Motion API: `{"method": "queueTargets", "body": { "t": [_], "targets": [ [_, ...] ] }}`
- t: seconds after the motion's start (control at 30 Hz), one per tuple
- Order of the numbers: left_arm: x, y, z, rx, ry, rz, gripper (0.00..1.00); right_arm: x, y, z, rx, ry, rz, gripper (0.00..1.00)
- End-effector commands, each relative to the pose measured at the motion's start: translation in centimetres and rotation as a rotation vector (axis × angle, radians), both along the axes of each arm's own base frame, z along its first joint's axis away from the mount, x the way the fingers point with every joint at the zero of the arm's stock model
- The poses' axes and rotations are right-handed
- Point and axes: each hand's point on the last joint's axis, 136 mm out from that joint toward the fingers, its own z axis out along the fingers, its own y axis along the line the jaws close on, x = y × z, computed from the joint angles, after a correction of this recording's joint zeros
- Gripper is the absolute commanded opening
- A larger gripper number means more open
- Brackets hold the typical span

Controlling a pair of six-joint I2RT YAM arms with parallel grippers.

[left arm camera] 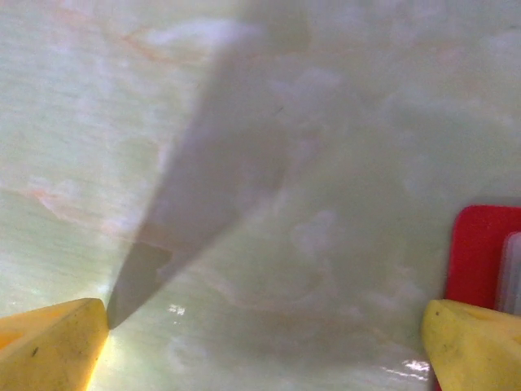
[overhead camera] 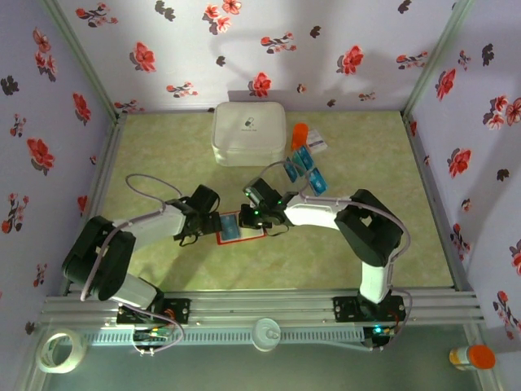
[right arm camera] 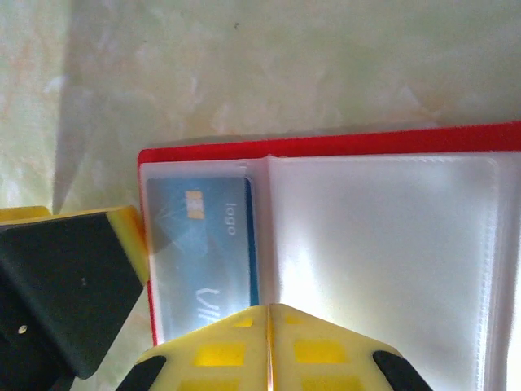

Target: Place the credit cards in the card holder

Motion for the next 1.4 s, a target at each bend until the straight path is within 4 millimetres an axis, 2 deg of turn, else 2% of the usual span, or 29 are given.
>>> {"method": "queueTargets", "body": {
  "t": [0.0, 0.27, 0.6, 1.0, 1.37],
  "targets": [
    [1.6, -1.0, 1.8, -0.069, -0.084, -0.008, 1.00, 0.1, -0.4, 0.8, -0.011, -0.023, -0.005, 0.10],
    [-0.1, 0.2, 1.3, -0.076, -0.065, 0.055, 1.00, 0.4, 0.5, 0.6, -0.011, -0.014, 0.018, 0.08],
    [-1.4, 1.0, 0.1, -0.061, -0.025, 0.080, 1.00, 0.4, 0.8, -0.6, -0.018, 0.009, 0.022, 0.08],
    [-1.2, 0.5, -0.8, -0.072, -0.011, 0.061, 1.00, 0.4, 1.2, -2.3, -0.033, 0.038, 0.026, 0.08],
    [-1.1, 0.1, -1.7, -0.071, 0.007, 0.045, 1.00, -0.2, 2.3, -2.9, -0.024, 0.064, 0.046, 0.08]
  ]
}}
